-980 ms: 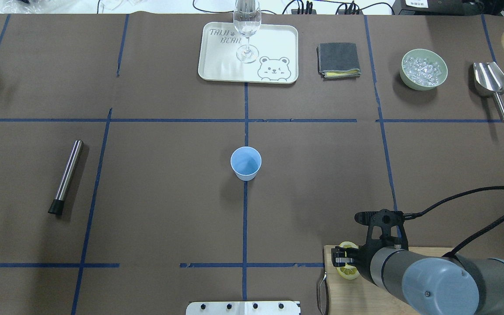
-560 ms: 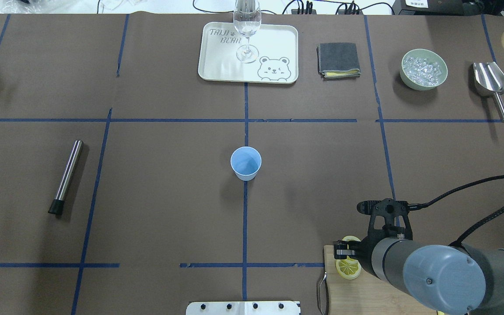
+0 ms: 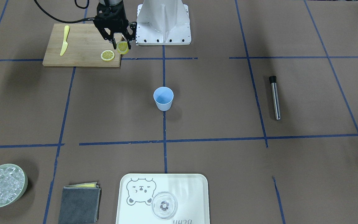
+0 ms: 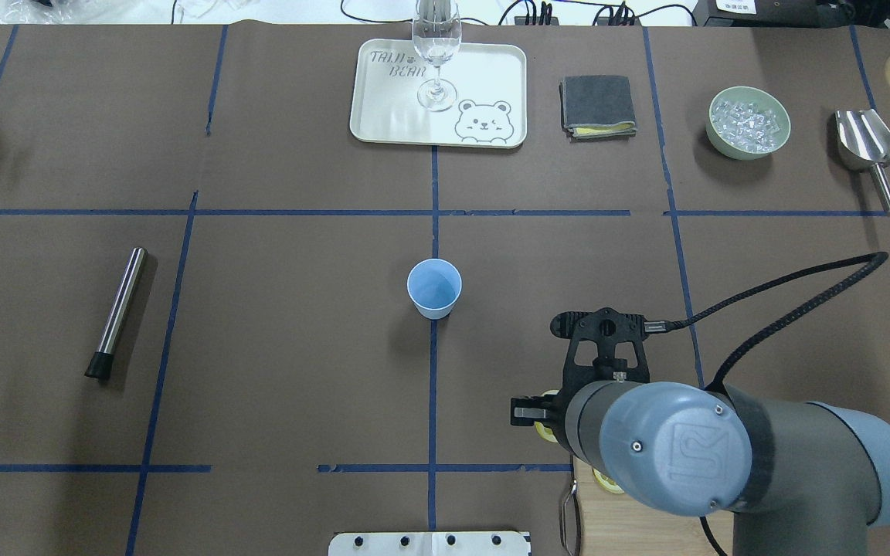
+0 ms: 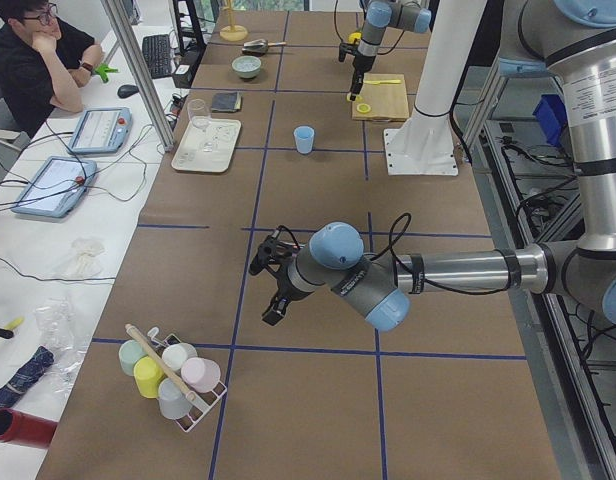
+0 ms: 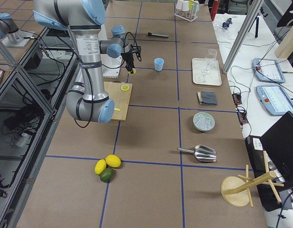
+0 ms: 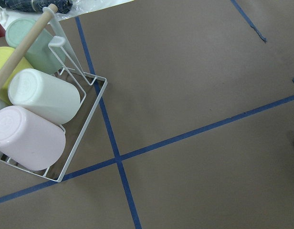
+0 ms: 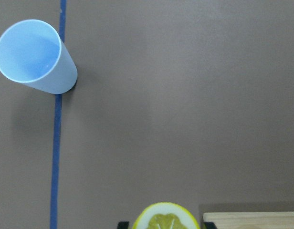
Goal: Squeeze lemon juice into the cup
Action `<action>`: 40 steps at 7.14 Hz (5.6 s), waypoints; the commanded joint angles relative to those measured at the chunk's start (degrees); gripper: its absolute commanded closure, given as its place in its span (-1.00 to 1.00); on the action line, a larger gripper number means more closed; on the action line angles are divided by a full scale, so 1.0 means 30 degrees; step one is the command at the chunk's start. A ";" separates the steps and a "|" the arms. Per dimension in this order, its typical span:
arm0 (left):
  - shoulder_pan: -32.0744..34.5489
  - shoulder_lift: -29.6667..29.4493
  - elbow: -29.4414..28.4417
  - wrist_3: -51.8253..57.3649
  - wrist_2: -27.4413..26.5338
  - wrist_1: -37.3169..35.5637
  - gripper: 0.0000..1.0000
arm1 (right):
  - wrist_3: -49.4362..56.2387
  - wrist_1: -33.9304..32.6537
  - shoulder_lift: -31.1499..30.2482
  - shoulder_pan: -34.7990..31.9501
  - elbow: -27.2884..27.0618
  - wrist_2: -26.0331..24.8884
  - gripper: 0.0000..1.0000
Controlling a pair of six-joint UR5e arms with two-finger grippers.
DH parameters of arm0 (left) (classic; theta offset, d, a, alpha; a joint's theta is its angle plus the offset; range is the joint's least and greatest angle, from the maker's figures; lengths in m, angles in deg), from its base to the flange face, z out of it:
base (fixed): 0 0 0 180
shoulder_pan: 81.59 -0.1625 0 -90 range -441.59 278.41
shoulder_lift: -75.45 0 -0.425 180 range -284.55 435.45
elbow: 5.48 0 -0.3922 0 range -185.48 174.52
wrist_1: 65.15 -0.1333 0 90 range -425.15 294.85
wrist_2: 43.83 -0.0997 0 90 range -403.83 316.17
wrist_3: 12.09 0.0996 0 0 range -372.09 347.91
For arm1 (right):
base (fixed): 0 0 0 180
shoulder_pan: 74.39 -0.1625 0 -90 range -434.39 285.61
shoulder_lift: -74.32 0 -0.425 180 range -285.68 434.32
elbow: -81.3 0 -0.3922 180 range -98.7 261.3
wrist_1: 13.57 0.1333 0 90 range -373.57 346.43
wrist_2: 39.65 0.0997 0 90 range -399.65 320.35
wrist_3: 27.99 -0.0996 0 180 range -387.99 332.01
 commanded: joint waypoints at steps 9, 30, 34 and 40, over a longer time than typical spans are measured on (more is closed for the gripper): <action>0.0000 -0.0029 -0.0013 -0.0029 0.0029 -0.0007 -1.00 | 0.2098 0.3352 0.9201 -0.4380 1.2499 0.2068 -0.17; -0.6173 -0.3101 0.0135 -1.0537 -0.1783 -0.0271 -0.73 | 2.1314 0.3619 -0.1879 -1.4845 0.7765 1.1224 -1.00; -0.9309 -0.3545 0.0338 -1.4731 -0.4446 -0.0037 -0.64 | 2.9483 0.3590 -0.8299 -2.3141 0.8144 1.4195 -1.00; -1.4554 -0.5769 -0.0540 -1.7493 -0.6270 -0.1754 -0.62 | 3.0575 0.3590 -0.9424 -2.4478 0.7999 1.4314 -1.00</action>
